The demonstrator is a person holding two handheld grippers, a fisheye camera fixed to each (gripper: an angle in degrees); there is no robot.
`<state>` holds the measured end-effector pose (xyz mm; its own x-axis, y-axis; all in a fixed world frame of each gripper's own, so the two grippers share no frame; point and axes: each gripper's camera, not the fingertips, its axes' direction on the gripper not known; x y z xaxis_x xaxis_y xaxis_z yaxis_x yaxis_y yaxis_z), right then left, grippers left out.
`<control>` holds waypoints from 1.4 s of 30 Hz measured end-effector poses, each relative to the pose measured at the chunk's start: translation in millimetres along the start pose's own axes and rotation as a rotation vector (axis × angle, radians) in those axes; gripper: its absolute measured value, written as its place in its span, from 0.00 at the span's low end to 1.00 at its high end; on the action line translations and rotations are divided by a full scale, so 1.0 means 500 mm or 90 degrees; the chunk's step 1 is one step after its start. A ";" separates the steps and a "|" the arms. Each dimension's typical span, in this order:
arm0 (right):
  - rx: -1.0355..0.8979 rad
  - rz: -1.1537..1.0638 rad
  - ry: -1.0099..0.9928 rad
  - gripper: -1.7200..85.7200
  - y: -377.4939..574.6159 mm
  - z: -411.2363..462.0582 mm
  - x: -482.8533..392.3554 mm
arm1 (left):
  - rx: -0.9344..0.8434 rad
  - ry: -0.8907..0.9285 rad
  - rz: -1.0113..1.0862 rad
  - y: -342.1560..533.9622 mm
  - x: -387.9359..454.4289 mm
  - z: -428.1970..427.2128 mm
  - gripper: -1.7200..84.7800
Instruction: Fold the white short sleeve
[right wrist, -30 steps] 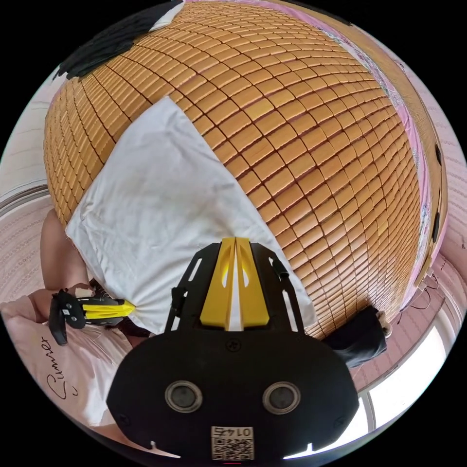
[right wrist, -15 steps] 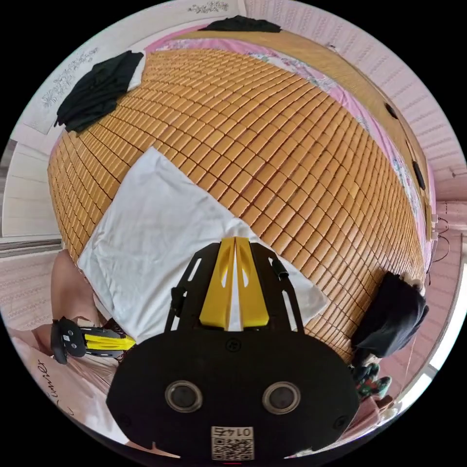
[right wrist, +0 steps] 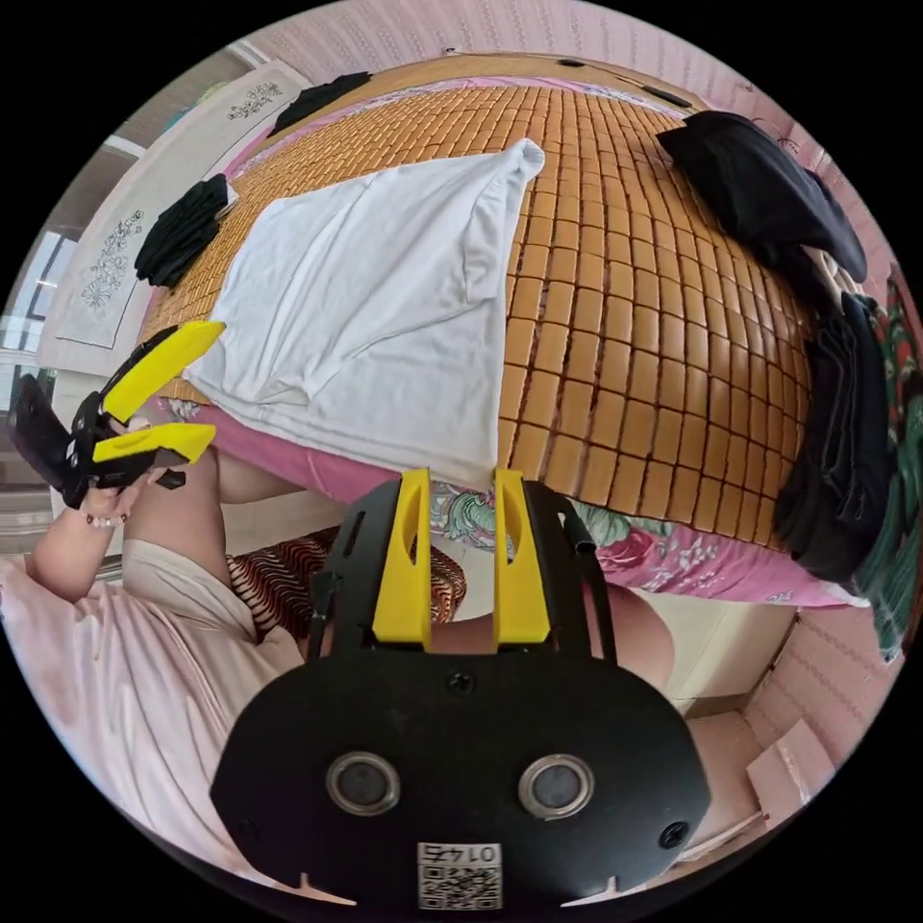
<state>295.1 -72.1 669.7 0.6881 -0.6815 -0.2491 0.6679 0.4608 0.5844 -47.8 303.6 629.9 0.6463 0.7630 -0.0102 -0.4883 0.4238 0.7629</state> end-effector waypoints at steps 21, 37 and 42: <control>0.162 -0.075 -0.436 0.04 0.270 -0.251 0.294 | -0.250 -0.020 0.184 -0.163 0.193 0.242 0.05; 0.317 0.281 -0.339 0.16 0.311 -0.266 0.510 | -0.220 0.030 0.210 -0.061 0.278 0.098 0.01; 0.324 0.331 -0.399 0.05 0.327 -0.256 0.526 | -0.184 0.039 0.197 -0.060 0.263 0.053 0.01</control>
<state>621.6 -103.0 600.9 0.4882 -0.7096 0.5081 0.0169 0.5897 0.8074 67.5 378.5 623.0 0.4112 0.8998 0.1462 -0.8040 0.2824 0.5232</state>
